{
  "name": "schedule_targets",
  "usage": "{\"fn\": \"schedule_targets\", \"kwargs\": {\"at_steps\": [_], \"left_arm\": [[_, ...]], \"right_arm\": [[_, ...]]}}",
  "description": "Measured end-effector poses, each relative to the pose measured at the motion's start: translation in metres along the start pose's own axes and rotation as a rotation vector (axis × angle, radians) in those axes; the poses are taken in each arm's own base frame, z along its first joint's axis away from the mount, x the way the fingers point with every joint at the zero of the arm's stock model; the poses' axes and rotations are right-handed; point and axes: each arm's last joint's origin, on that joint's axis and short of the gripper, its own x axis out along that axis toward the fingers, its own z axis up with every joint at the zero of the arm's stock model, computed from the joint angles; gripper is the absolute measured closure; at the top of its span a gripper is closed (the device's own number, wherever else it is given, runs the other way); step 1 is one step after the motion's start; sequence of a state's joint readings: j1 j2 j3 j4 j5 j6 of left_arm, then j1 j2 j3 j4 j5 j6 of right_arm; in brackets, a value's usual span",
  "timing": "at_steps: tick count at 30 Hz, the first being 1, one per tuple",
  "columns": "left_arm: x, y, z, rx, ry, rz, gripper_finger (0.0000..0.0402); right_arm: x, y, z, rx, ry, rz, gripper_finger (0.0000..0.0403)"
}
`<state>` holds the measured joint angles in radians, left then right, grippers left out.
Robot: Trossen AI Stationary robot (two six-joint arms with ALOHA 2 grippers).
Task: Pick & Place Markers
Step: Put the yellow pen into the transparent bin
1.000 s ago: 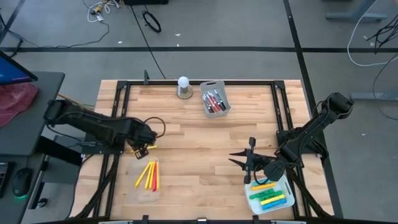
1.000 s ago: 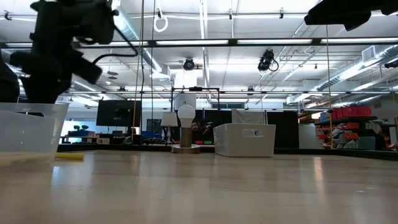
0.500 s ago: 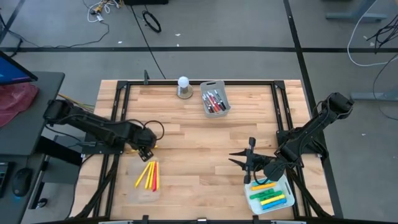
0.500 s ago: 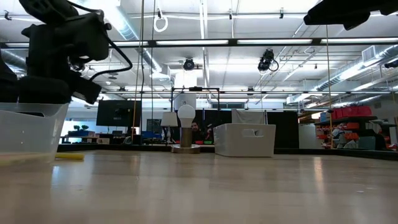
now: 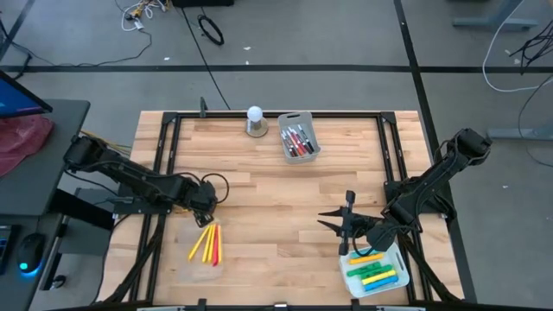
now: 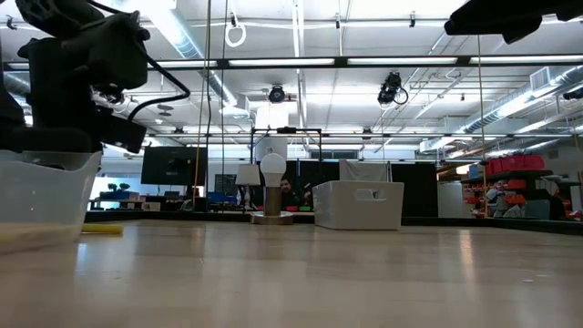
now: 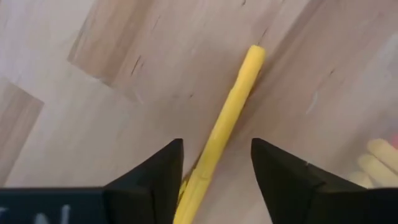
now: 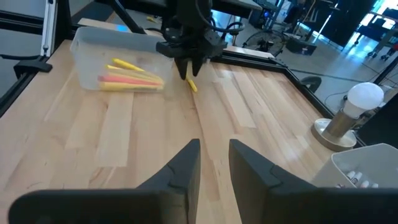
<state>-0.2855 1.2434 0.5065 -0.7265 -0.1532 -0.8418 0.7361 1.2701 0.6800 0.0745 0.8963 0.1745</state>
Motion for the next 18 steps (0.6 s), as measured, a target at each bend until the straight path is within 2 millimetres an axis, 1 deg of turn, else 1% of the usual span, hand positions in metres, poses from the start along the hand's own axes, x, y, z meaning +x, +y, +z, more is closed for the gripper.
{"fn": "schedule_targets", "kwargs": {"at_steps": [3, 8, 11, 14, 18], "left_arm": [[0.0013, 0.0014, 0.0004, -0.016, -0.005, 0.017, 0.0234], [0.0032, 0.0034, 0.001, 0.005, -0.011, 0.036, 0.03], [0.003, 0.0036, 0.0008, 0.005, -0.01, 0.038, 0.0332], [0.0031, 0.0035, 0.0009, 0.003, -0.011, 0.036, 0.0349], [0.0022, 0.0026, 0.0012, 0.007, -0.012, 0.034, 0.035]], "right_arm": [[0.0, 0.0, 0.0, -0.003, 0.0, 0.0, 0.0317], [0.0, 0.0, 0.0, -0.005, 0.0, 0.0, 0.0317], [0.0, 0.0, 0.0, -0.005, 0.0, 0.0, 0.0317], [0.0, 0.0, 0.0, -0.007, 0.0, -0.001, 0.0317], [0.0008, -0.0008, 0.0001, -0.006, 0.001, -0.005, 0.0317]]}}
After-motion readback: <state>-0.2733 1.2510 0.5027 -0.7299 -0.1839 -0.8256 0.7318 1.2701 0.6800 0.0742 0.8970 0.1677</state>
